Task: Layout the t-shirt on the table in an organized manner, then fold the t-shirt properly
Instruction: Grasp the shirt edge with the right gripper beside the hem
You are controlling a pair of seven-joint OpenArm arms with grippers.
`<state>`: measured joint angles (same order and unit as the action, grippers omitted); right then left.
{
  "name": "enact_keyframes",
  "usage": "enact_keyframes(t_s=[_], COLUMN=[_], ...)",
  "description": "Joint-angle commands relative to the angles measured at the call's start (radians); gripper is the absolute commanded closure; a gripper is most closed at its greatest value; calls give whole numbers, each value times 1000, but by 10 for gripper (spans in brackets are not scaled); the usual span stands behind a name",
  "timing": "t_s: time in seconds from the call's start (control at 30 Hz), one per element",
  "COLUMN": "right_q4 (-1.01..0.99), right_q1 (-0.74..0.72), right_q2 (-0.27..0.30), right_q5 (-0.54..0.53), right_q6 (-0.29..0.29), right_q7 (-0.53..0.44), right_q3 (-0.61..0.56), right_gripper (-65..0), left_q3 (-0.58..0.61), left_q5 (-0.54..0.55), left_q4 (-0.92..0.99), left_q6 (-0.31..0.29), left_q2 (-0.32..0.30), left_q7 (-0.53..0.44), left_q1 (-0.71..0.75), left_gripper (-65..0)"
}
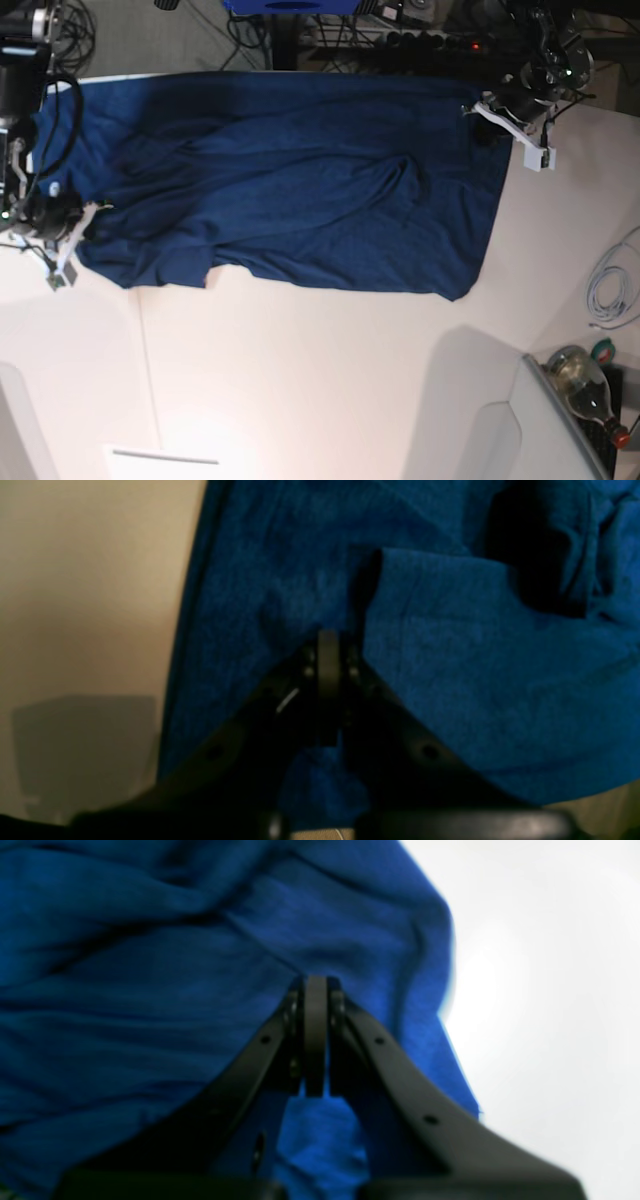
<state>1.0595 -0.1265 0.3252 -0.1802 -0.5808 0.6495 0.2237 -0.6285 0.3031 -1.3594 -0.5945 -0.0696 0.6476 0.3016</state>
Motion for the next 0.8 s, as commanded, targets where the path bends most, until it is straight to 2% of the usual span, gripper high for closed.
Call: enact_keyframes(t_s=[0.0,0.13,0.3,0.47,0.53,0.6,0.77], right_q4=[-23,-138,-305,-331,-331,-331,-331], right_q1=[-34,-69,-150,-175,-175,-175,-197], right_q2=[24,62,99,105,105,98,56], right_q5=[-14,-12,-12,-12,-11,26,242], right_q6=[0,0,0,0,0,0,-1], right_q7=[-20,-104,-119,-124,-162,-202,-264], right_q3=[6,6,6,4,3,3,4], right_gripper=[-2,0,0,0,0,0,0], left_q3=[-3,-3,-3,-3,-3,-4,-4], left_q5=[-8,-8,-8,-8,-8,-8,-8], left_q4=[-12,-4,-2,-1,5,24,34], left_q6=[5,5,5,5,5,5,5], left_q2=[-9,-11,-12,-19,-25,-29,-45], left_q7=[10,10,10,10,10,10,10], left_q1=[3,3,3,3,5,3,3], left_gripper=[0,0,0,0,0,0,0])
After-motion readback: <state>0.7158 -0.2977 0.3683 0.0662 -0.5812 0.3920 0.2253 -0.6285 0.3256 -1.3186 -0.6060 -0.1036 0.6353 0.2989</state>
